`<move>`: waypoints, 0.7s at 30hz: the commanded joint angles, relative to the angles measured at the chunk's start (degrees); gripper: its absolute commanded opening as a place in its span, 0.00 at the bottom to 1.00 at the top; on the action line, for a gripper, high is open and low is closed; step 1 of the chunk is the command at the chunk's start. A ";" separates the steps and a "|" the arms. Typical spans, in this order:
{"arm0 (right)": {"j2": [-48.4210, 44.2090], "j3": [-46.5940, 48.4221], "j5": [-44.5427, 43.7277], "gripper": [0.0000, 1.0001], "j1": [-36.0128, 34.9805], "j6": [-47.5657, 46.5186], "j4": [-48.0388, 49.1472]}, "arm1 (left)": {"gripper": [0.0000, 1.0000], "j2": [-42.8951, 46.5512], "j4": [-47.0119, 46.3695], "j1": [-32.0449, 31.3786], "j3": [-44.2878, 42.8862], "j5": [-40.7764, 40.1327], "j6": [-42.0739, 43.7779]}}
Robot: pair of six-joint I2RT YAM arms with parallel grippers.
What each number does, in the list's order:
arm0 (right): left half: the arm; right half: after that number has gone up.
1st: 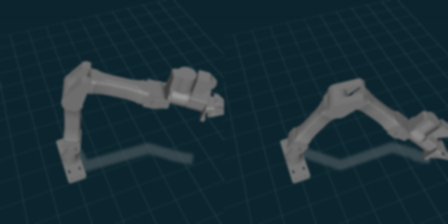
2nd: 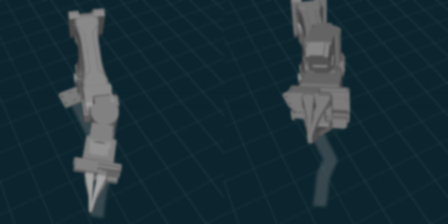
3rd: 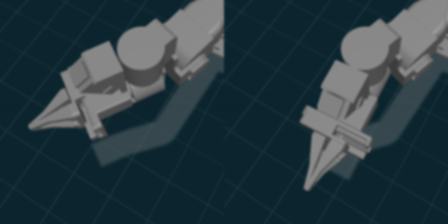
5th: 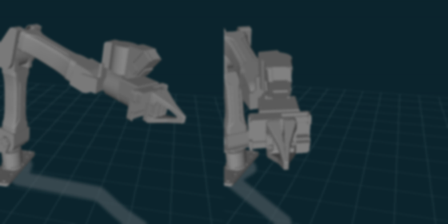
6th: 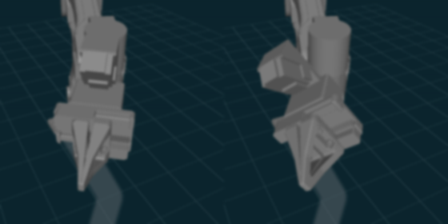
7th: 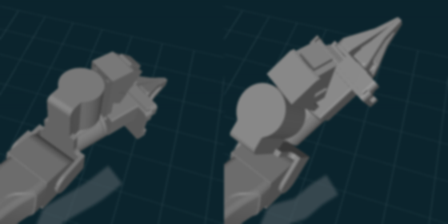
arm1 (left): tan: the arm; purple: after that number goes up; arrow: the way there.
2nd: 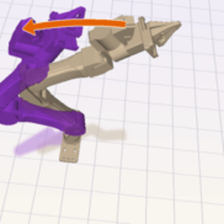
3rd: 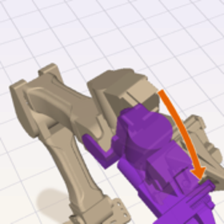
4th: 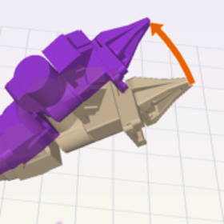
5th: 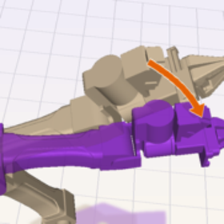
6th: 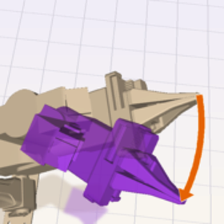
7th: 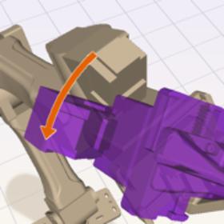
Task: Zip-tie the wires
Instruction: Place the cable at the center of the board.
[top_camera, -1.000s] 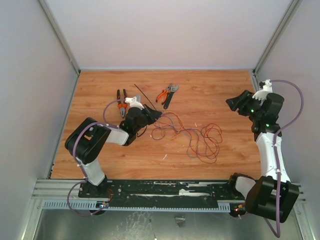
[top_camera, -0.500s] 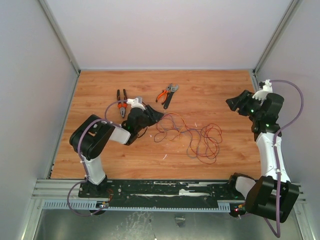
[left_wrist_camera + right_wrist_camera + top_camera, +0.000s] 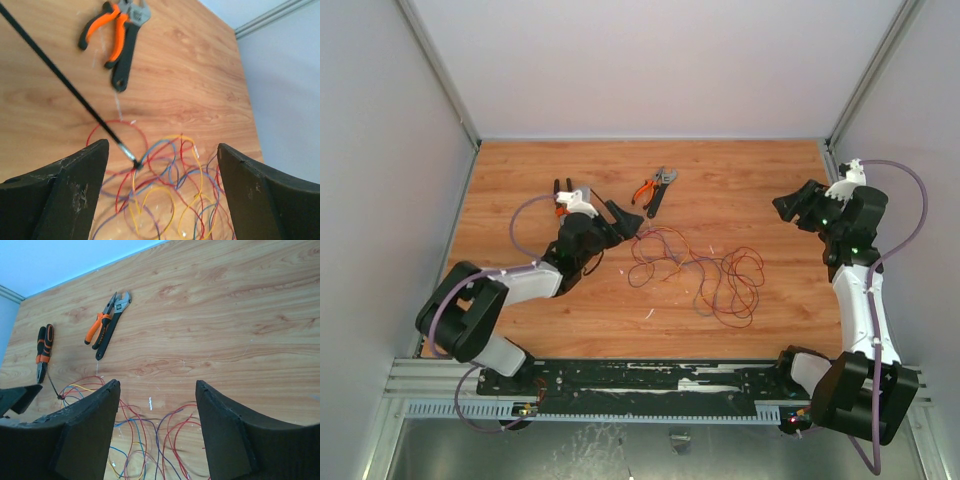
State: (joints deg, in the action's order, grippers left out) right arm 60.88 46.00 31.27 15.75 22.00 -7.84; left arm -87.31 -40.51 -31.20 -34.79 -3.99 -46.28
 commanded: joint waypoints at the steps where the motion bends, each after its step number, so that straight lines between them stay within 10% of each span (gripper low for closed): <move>1: 0.72 0.55 -1.16 0.64 -0.44 -1.10 0.98 | 0.98 4.89 10.26 0.34 4.11 -2.78 -3.81; 10: 0.84 1.59 -1.89 0.67 -0.41 -1.50 0.85 | 0.98 20.74 24.27 0.41 8.29 -7.83 -6.32; 15: -3.00 -4.51 -3.59 0.98 -0.42 -0.98 7.36 | 0.98 29.87 23.85 1.78 7.72 -11.57 2.17; 21: -12.05 -16.74 -12.57 0.99 -0.48 -2.71 17.44 | 0.98 37.57 24.06 4.78 5.89 -15.53 12.33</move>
State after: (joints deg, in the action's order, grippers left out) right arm 53.69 35.22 25.91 15.75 20.71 0.93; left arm -52.93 -16.53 -27.99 -27.00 -14.72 -42.94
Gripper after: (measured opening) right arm 0.990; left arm 0.983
